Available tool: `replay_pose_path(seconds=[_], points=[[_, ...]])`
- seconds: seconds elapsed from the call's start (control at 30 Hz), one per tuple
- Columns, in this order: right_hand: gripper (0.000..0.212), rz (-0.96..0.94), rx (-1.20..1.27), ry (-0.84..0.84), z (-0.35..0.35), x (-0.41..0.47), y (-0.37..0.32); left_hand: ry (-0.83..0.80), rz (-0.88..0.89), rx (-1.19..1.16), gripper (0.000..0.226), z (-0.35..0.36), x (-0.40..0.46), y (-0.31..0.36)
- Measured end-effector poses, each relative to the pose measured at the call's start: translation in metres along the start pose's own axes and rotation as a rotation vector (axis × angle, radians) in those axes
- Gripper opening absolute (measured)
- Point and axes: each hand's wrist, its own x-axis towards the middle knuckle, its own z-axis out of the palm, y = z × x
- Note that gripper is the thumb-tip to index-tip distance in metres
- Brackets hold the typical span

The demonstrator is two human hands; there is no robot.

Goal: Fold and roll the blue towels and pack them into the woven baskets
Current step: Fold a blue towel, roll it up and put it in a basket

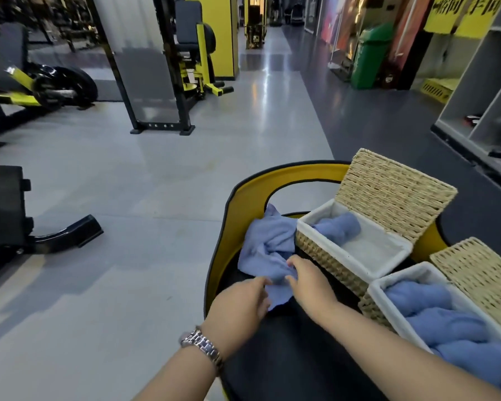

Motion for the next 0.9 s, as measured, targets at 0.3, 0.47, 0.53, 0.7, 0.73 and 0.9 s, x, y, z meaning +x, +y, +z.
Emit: replay_pose_path(seconds=[0.3,0.47,0.53,0.7,0.73,0.9], points=[[0.028,-0.199,-0.265,-0.199,-0.103,-0.128,0.065,-0.112,0.157,0.127,0.063,0.039,-0.011,0.046],[0.011,-0.034,-0.726,-0.781,-0.099,-0.156,0.060,-0.290,0.260,0.264,0.075,0.062,-0.024,0.064],[0.027,-0.070,-0.783,-0.704,-0.093,-0.159,0.053,-0.356,0.233,0.319,0.068,0.066,-0.027,0.066],[0.052,-0.067,-0.446,-0.432,-0.066,-0.156,0.045,-0.453,0.263,0.343,0.053,0.073,-0.028,0.064],[0.054,-0.040,-0.492,-0.458,-0.057,-0.157,0.042,-0.461,0.269,0.348,0.052,0.074,-0.029,0.065],[0.020,0.075,-0.557,-0.531,-0.038,-0.148,0.039,-0.471,0.349,0.378,0.044,0.079,-0.026,0.070]])
